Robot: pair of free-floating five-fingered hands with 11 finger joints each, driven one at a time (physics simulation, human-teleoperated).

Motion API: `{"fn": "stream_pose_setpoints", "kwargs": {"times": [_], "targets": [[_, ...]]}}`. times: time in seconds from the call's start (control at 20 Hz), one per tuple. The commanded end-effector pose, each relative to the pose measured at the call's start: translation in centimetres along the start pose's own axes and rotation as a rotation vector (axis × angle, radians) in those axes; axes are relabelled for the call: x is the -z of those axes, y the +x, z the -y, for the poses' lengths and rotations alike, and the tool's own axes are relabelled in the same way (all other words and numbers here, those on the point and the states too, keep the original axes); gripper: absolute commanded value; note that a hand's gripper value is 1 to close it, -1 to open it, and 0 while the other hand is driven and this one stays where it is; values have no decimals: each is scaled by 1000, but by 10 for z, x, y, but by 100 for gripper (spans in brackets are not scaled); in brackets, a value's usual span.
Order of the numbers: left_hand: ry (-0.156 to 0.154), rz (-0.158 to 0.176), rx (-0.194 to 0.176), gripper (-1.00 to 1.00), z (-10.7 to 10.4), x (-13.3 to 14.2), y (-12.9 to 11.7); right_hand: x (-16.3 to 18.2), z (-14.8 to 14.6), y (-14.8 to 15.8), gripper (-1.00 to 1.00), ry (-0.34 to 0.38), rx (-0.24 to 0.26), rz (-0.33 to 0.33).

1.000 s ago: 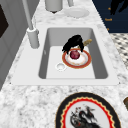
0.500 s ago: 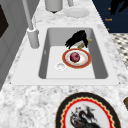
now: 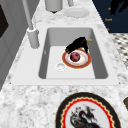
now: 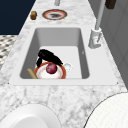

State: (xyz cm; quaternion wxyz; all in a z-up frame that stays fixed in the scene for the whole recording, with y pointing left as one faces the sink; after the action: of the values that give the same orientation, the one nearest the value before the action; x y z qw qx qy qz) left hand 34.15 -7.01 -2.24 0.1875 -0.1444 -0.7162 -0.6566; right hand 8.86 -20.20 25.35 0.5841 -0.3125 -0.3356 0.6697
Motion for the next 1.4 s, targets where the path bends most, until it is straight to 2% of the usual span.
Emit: {"fn": "stream_pose_setpoints", "kwargs": {"times": [0.0, 0.15, 0.25, 0.4, 0.5, 0.55, 0.6, 0.7, 0.75, 0.8, 0.9, 1.15, 1.25, 1.35], "targets": [[6, -5, 0, -100, 10, -1, -5, 0, 0, 0, 0, 0, 0, 0], [2, -8, 1, -100, 28, 4, -17, 0, 0, 0, 0, 0, 0, 0], [12, 2, -2, -100, 38, 1, -26, 0, 0, 0, 0, 0, 0, 0], [29, 13, -27, -100, 48, -5, -41, 0, 0, 0, 0, 0, 0, 0], [54, 31, -34, -100, 57, -16, -52, 0, 0, 0, 0, 0, 0, 0], [57, 36, -43, -100, 60, -20, -58, 0, 0, 0, 0, 0, 0, 0], [59, 36, -55, -100, 62, -23, -64, 0, 0, 0, 0, 0, 0, 0], [47, 28, -42, -100, 57, -24, -73, 0, 0, 0, 0, 0, 0, 0], [38, 22, -51, -100, 52, -25, -78, 0, 0, 0, 0, 0, 0, 0], [37, 22, -75, 100, 47, -26, -82, 0, 0, 0, 0, 0, 0, 0], [29, 35, -131, 100, 41, -25, -83, 0, 0, 0, 0, 0, 0, 0], [16, 35, 24, 100, 36, -22, -83, 0, 0, 0, 0, 0, 0, 0], [27, 30, 66, 100, 34, -22, -85, 0, 0, 0, 0, 0, 0, 0], [34, 27, 90, 100, 32, -21, -87, 0, 0, 0, 0, 0, 0, 0]]}}
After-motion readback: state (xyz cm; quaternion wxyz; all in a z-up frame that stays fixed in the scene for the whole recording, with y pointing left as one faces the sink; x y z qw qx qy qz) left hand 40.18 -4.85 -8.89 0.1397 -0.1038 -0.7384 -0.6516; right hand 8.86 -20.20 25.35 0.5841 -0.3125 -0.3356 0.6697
